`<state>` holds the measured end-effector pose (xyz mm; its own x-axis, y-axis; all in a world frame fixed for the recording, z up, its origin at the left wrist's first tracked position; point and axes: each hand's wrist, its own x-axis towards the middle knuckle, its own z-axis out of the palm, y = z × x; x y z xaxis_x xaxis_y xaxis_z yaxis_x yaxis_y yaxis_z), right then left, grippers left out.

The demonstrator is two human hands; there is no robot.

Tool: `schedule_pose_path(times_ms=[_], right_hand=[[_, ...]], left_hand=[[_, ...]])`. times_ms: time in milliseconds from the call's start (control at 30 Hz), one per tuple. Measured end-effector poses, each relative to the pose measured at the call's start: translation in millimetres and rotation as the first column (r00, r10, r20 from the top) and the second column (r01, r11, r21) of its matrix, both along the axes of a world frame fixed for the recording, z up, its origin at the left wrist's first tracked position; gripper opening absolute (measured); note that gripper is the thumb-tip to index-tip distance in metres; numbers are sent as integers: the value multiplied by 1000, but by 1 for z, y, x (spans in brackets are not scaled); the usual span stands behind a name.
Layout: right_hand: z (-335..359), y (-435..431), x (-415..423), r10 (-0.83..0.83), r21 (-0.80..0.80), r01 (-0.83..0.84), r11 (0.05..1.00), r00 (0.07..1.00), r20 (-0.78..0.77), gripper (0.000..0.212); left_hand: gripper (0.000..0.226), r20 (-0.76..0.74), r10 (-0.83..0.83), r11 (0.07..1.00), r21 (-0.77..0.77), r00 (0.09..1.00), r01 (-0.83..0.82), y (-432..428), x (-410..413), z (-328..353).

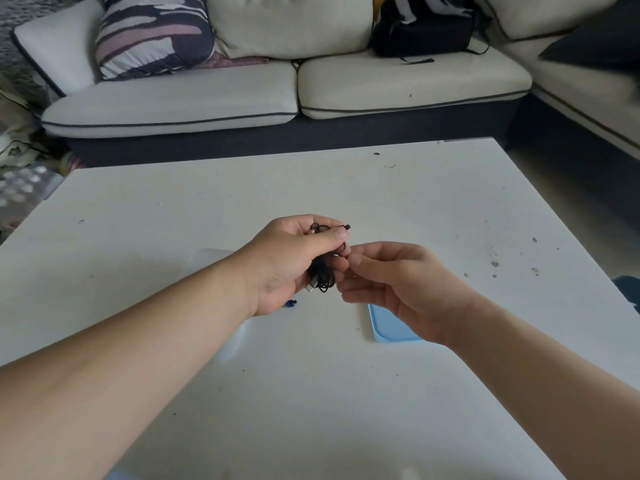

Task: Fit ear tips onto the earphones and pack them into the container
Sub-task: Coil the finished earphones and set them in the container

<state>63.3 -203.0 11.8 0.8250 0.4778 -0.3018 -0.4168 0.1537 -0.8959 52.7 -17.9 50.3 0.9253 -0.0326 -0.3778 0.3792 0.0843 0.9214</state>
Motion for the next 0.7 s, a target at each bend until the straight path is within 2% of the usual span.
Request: schedule_pose_path(times_ms=[233, 433, 700], right_hand=[[3, -1, 3, -112, 50, 118, 992, 989, -97, 11], [7, -4, 3, -22, 126, 34, 991, 996, -90, 19], [2, -5, 7, -118, 104, 126, 987, 990, -78, 11]], left_hand=[[10, 88, -49, 945, 328, 995, 17, 7, 1, -4], [10, 176, -47, 952, 306, 983, -9, 4, 0, -7], [18, 203, 5, 957, 282, 979, -63, -1, 0, -6]])
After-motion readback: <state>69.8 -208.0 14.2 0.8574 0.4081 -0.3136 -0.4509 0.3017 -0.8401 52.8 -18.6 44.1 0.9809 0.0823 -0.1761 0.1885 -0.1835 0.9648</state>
